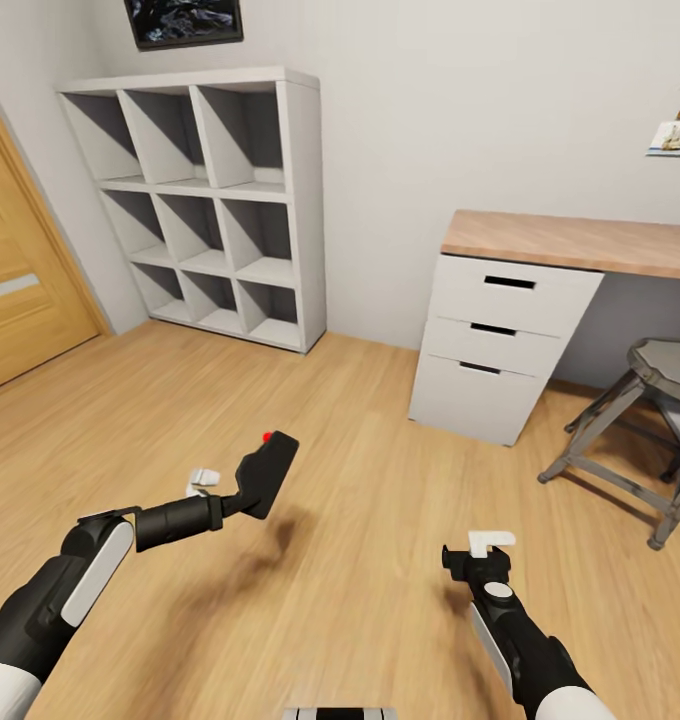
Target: Attach the digital camera to the camera tripod in the bedroom.
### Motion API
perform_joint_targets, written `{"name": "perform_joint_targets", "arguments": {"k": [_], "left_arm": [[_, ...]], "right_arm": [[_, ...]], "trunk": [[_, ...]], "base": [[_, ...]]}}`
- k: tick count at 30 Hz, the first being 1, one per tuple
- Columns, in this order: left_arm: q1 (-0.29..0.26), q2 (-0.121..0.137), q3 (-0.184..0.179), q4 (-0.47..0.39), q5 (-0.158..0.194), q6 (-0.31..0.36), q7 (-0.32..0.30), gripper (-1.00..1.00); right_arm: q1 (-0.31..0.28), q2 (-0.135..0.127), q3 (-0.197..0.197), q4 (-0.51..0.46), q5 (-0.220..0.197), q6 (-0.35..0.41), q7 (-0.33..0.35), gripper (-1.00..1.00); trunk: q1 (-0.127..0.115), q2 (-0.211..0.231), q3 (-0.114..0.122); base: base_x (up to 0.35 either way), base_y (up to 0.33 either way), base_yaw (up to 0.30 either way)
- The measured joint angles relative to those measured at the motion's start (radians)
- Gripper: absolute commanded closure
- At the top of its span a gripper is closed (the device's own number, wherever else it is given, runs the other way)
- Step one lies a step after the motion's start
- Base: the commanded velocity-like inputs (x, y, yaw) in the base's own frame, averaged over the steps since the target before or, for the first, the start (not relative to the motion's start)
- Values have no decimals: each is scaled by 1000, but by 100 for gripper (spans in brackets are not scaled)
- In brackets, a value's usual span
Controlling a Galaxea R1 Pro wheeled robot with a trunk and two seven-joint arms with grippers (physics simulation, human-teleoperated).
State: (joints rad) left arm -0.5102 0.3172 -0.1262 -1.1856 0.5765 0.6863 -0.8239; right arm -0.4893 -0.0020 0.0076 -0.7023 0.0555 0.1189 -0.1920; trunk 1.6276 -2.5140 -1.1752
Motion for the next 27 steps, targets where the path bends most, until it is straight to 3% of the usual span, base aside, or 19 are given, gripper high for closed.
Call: {"name": "perform_joint_targets", "arguments": {"k": [7, 9, 11, 13, 15, 20, 27], "left_arm": [[0, -1, -3, -4, -68, 0, -2, 100], [0, -2, -4, -8, -102, 1, -3, 100], [0, -2, -8, -15, -175, 1, -5, 100], [0, -2, -8, -16, -198, 1, -5, 100], [0, -4, -8, -16, -249, 1, -5, 100], [0, -11, -8, -17, -308, 2, -7, 100], [0, -16, -7, -17, -326, 3, -8, 100]], "right_arm": [[0, 0, 0, 2, -1, 1, -5, -100], [0, 0, 0, 1, -1, 1, -7, -100], [0, 0, 0, 1, -1, 1, -12, -100], [0, -1, 0, 1, -1, 1, -13, -100], [0, -1, 0, 1, -1, 1, -14, -100], [0, -1, 0, -2, -1, -5, -15, -100], [0, -1, -1, -7, -1, -10, -25, -100]], "trunk": [[-3, 2, 27], [-4, 2, 35], [-5, 3, 43], [-6, 3, 50], [-7, 4, 58], [-9, 5, 77], [-12, 6, 105]], "base": [[0, 0, 0], [0, 0, 0], [0, 0, 0], [0, 0, 0], [0, 0, 0], [0, 0, 0], [0, 0, 0]]}}
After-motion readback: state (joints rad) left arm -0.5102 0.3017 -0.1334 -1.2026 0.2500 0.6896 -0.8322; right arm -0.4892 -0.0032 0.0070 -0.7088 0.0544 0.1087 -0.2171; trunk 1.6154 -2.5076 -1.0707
